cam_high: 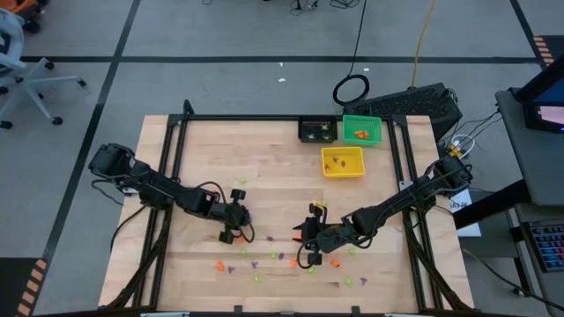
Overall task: Sort Halloween decoration
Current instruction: Put the violet witch hat toy into the yellow basket
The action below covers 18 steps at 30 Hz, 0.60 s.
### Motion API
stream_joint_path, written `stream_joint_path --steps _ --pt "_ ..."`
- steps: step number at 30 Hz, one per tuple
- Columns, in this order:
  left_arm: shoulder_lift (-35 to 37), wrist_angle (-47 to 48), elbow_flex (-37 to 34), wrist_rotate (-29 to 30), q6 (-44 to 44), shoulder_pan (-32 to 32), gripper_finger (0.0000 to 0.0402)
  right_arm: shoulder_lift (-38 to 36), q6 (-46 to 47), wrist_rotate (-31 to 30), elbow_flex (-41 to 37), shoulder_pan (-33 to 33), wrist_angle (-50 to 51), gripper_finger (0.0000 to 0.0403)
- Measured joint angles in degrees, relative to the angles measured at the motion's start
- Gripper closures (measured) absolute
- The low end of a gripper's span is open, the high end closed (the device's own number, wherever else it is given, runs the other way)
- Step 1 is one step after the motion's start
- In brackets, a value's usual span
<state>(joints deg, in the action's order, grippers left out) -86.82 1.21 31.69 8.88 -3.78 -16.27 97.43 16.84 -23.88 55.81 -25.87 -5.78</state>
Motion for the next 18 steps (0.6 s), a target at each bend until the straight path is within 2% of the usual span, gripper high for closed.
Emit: stream_joint_path --steps 4,10,18 --pt "0.04 -0.65 -0.1 0.04 0.03 -0.05 0.0338 0.0 0.0 0.0 0.0 0.02 0.0 0.0271" --pt "0.01 -0.92 -0.1 0.05 0.35 -0.03 0.0392 0.0 0.0 0.0 0.02 0.0 0.0 0.0271" --pt "0.01 -4.03 -0.14 -0.85 -0.01 -0.03 0.0401 0.0 -0.01 -0.04 0.01 0.02 0.0 0.0271"
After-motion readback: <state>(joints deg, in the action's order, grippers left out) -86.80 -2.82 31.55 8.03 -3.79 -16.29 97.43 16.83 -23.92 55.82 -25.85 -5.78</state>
